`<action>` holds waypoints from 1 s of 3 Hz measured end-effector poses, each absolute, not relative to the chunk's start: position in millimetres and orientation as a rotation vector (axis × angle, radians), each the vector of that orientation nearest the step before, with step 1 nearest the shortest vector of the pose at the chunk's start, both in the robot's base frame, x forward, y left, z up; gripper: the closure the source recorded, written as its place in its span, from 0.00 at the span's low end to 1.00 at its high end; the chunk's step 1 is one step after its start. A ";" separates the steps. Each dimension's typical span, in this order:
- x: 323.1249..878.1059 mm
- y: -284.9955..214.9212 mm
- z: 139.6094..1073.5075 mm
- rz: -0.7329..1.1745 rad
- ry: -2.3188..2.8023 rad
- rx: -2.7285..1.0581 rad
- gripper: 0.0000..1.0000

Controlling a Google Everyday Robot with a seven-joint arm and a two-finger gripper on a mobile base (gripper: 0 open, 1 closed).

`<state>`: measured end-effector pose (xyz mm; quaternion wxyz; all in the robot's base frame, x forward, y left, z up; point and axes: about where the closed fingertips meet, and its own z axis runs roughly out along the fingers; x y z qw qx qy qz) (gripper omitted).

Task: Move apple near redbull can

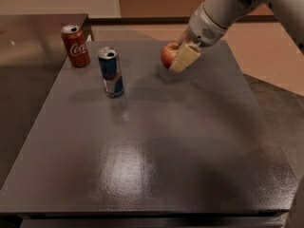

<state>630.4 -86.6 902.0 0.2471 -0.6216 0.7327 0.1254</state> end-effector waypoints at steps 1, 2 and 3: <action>613.2 -47.0 891.7 0.382 1.943 -1.785 1.00; 601.2 -18.2 871.5 0.408 1.932 -1.852 1.00; 593.5 0.2 857.1 0.425 1.928 -1.881 1.00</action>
Offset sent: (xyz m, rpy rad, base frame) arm -0.0439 0.0991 -0.0532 -0.0455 0.0780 0.1829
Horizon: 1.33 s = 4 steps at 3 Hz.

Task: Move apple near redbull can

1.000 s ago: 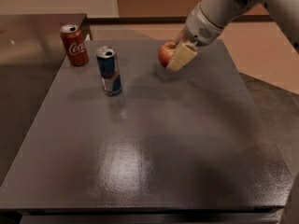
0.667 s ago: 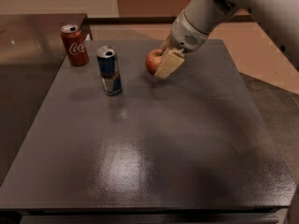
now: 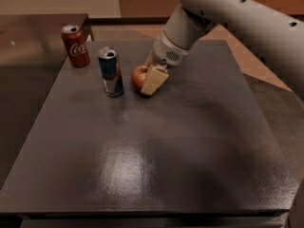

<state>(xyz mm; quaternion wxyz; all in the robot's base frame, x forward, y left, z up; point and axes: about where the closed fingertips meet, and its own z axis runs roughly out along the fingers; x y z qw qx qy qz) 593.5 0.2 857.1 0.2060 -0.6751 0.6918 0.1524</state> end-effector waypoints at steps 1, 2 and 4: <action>590.3 12.5 848.9 0.423 1.931 -1.868 0.82; 589.7 18.6 843.8 0.399 1.933 -1.835 0.59; 589.7 20.8 841.8 0.400 1.931 -1.835 0.12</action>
Offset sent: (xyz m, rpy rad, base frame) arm -0.0026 0.0233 -0.0173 0.0254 -0.0621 -0.0732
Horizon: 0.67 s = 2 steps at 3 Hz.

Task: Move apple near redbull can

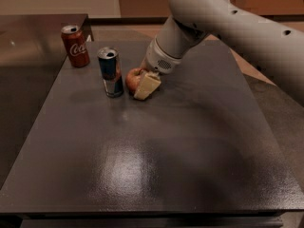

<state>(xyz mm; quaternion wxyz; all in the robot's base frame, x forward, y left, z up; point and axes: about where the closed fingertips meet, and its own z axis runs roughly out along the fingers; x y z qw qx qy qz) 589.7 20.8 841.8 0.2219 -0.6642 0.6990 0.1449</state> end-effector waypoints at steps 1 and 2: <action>589.3 21.9 840.7 0.402 1.931 -1.838 0.00; 589.3 21.9 840.7 0.402 1.931 -1.838 0.00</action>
Offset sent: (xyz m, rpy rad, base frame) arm -0.0004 0.0010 -0.0010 -0.0006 0.0017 0.0021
